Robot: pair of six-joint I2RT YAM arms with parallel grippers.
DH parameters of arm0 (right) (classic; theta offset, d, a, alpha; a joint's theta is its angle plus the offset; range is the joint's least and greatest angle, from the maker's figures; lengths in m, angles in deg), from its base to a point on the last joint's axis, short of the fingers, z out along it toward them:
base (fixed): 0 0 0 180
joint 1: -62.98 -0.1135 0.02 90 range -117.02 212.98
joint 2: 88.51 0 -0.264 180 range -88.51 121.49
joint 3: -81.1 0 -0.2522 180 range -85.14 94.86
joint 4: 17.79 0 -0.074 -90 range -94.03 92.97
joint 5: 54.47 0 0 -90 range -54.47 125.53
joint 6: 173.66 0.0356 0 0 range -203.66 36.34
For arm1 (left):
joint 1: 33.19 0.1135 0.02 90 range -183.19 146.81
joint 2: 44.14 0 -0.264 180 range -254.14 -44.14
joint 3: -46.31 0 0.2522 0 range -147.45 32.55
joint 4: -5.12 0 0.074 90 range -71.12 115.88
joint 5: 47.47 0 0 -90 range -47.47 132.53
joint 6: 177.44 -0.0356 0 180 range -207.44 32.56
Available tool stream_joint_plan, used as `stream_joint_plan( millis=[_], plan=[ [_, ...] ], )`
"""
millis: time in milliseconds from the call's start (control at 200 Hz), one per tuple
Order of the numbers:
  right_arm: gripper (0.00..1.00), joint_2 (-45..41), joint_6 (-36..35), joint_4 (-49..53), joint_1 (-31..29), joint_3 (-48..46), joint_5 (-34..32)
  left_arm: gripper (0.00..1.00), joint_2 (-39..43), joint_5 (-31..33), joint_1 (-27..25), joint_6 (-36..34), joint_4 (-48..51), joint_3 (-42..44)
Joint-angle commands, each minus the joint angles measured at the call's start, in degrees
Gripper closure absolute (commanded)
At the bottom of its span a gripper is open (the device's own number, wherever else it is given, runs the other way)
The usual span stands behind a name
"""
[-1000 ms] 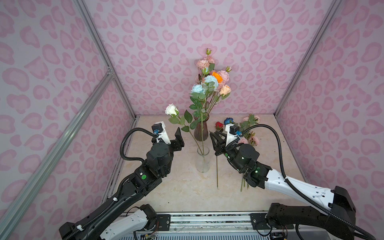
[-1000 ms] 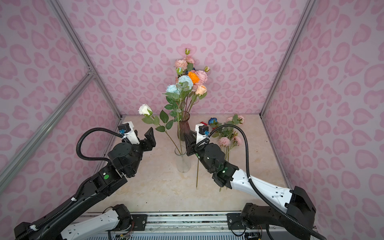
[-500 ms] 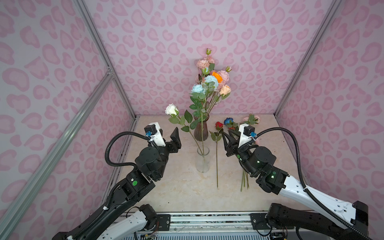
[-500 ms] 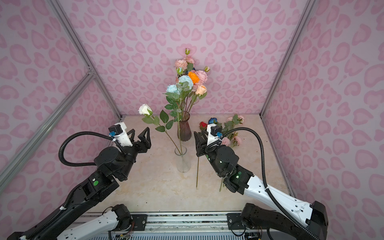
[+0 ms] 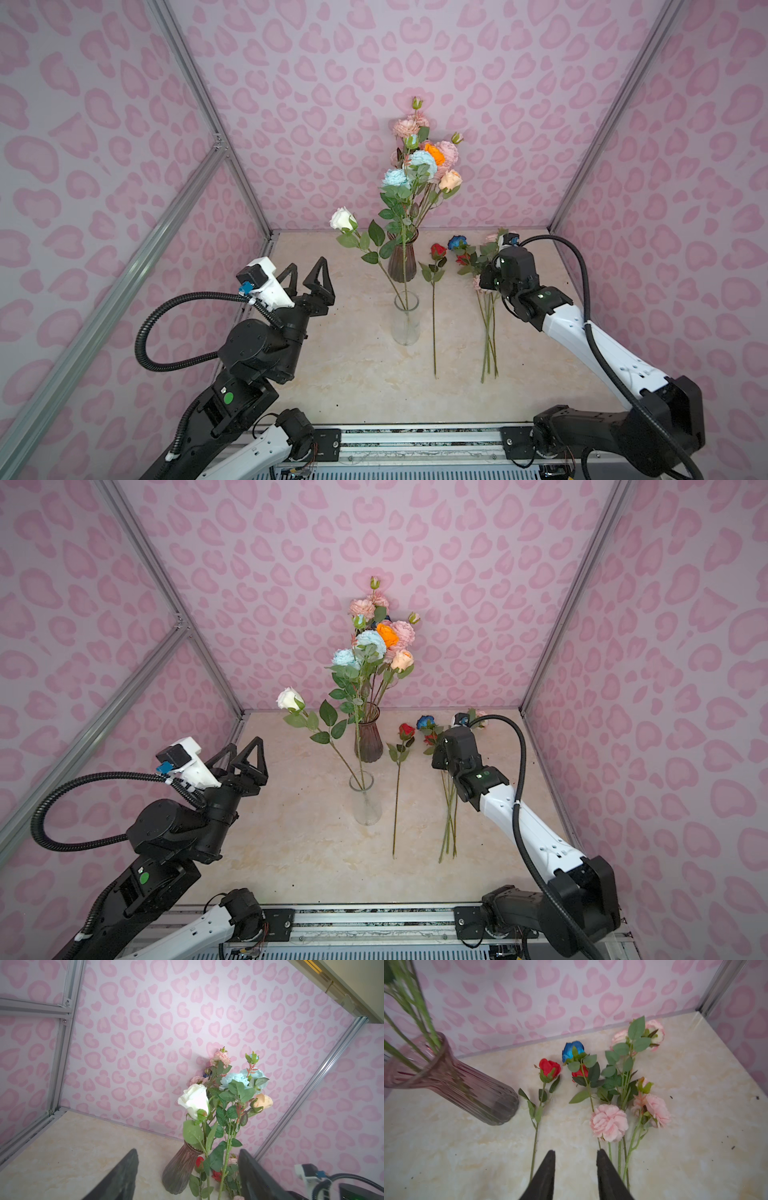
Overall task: Arrange the flowers into the vase
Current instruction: 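Reach the right gripper to the pile and grasp the red rose stem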
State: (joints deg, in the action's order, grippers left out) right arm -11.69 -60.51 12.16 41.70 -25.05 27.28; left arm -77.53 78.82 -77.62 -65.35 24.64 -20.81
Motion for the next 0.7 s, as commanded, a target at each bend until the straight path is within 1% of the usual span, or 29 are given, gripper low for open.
stream_joint_plan(
  millis=[0,55,110,150,180,215,295,375,440,565,695],
  plan=[
    [0.67,6.44,0.83,7.68,1.74,2.97,3.59,0.24,3.18,-3.91,0.02,10.08,9.02,4.43],
    [0.72,10.26,1.48,9.91,2.85,5.39,4.83,0.23,5.51,-6.25,-0.01,14.15,11.56,8.10],
    [0.74,12.73,1.43,8.83,3.26,6.01,7.76,0.24,8.04,-8.27,0.04,18.61,13.67,12.04],
    [0.75,14.27,1.34,6.99,3.18,5.76,10.28,0.23,9.79,-9.39,0.02,22.15,14.71,15.37],
    [0.74,15.93,0.51,5.09,2.87,5.67,15.27,0.24,10.91,-10.68,0.03,24.33,15.12,17.89],
    [0.72,17.78,0.88,4.42,2.15,6.33,17.30,0.24,12.20,-12.19,-0.03,26.26,15.29,20.51],
    [0.67,22.37,1.27,4.51,0.02,8.76,16.23,0.24,14.46,-14.31,0.02,30.33,16.69,24.76],
    [0.63,27.32,0.06,6.30,-2.81,12.96,13.02,0.24,16.54,-15.63,-0.05,32.36,17.50,27.19],
    [0.61,31.23,-0.51,7.00,-4.21,15.96,13.19,0.24,17.92,-15.91,0.04,33.22,18.15,28.47],
    [0.60,37.76,0.24,7.19,-5.30,19.90,13.59,0.24,19.96,-15.81,0.04,35.78,18.85,30.54],
    [0.60,43.17,-0.48,9.10,-5.75,24.47,14.08,0.24,20.58,-17.03,0.00,36.71,15.87,33.83]
  ],
)
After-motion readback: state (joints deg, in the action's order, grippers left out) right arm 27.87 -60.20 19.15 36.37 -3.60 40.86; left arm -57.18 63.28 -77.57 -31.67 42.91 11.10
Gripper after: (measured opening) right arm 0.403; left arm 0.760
